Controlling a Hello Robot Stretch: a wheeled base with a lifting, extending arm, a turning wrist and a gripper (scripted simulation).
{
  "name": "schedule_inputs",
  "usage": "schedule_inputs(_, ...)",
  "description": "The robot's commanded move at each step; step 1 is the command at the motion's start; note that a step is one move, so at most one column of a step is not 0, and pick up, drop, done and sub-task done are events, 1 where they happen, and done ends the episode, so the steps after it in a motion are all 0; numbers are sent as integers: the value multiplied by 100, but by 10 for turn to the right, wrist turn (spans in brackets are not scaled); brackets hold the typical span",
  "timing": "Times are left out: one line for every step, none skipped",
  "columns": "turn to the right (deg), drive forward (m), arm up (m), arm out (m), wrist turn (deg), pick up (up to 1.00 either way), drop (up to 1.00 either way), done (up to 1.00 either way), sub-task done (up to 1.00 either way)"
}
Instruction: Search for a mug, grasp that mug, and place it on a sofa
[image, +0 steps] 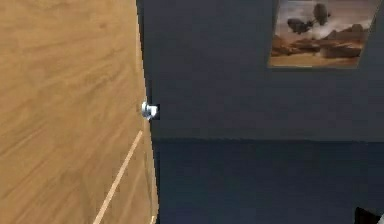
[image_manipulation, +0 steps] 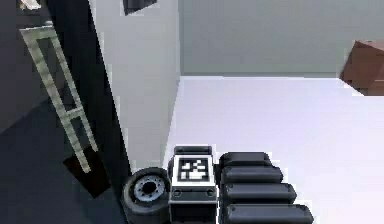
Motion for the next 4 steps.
schedule_inputs(0, 45, 0, 0, 0, 0, 0, 0, 0)
schedule_inputs(420, 0, 0, 0, 0, 0, 0, 0, 0)
schedule_inputs(0, 100, 0, 0, 0, 0, 0, 0, 0)
schedule_inputs(30, 0, 0, 0, 0, 0, 0, 0, 0)
